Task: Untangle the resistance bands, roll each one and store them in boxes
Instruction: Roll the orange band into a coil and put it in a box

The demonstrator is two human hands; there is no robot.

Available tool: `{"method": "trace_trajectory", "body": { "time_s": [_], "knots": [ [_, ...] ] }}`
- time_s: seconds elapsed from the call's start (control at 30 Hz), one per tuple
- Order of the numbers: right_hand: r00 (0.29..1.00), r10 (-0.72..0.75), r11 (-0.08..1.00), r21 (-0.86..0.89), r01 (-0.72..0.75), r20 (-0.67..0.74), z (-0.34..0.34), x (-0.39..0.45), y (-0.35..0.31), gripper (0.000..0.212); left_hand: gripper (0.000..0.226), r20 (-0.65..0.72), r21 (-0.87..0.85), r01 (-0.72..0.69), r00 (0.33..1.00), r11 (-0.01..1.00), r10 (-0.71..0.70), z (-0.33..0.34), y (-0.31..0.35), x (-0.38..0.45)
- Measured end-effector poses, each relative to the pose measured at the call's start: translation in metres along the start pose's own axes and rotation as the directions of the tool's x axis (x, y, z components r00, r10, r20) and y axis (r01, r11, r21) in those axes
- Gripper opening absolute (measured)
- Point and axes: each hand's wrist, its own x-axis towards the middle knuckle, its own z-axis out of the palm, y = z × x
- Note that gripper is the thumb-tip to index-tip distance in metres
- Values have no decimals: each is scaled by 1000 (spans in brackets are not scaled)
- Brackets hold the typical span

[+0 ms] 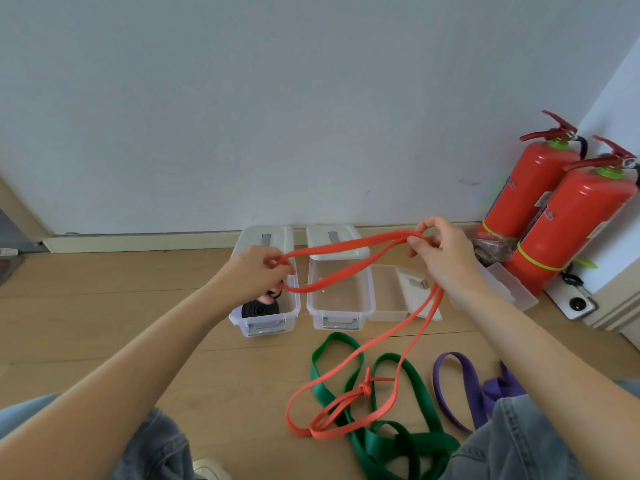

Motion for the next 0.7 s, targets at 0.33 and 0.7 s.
{"method": "trace_trajectory", "body": {
  "time_s": [0.33, 0.7],
  "knots": [
    [998, 69, 998, -2, -69, 10, -1, 0, 10, 14, 6, 255, -284, -20, 962, 959, 95, -5, 9, -11],
    [921, -177, 982, 122, 143, 346, -2, -17, -31, 12, 59, 175, 474, -224, 972, 852, 159, 13, 0, -7]
  ]
}}
